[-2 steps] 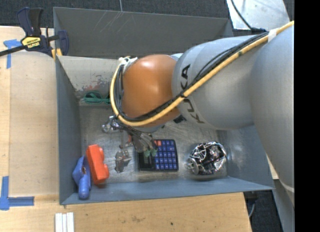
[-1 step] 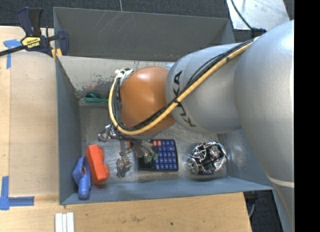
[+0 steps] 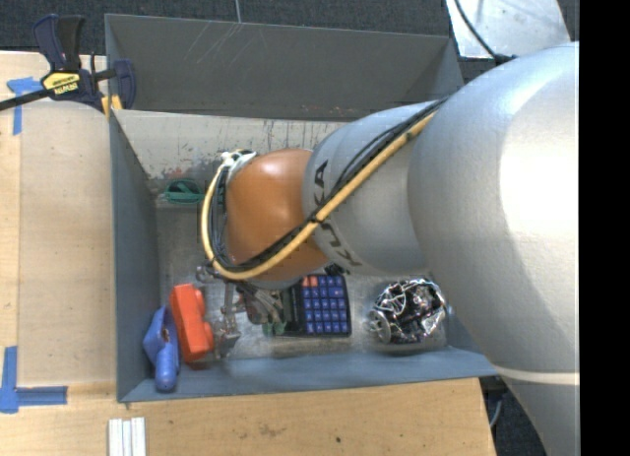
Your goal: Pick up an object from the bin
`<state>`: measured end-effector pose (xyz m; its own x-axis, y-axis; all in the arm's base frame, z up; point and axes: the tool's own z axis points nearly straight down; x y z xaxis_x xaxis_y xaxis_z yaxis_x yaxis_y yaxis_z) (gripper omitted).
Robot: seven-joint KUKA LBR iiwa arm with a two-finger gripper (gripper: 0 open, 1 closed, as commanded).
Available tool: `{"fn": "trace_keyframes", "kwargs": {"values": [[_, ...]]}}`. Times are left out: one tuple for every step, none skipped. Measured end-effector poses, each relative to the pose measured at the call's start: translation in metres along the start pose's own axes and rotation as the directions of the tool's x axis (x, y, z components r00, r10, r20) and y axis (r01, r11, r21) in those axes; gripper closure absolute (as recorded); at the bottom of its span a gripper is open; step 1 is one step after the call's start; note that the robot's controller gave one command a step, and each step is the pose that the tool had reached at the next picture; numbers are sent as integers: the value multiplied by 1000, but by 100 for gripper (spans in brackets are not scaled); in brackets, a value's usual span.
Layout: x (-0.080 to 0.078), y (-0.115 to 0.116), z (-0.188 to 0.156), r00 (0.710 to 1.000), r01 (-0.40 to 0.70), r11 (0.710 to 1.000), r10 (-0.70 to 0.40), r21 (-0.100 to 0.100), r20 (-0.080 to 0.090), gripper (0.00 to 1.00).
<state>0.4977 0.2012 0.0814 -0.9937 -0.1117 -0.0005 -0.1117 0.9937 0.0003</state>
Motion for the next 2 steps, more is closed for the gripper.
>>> {"fn": "trace_keyframes", "kwargs": {"values": [[-11, -3, 7, 1000, 5, 1000, -5, -1, 1, 0], [-4, 7, 7, 999, -42, 999, 42, -1, 5, 0]]}}
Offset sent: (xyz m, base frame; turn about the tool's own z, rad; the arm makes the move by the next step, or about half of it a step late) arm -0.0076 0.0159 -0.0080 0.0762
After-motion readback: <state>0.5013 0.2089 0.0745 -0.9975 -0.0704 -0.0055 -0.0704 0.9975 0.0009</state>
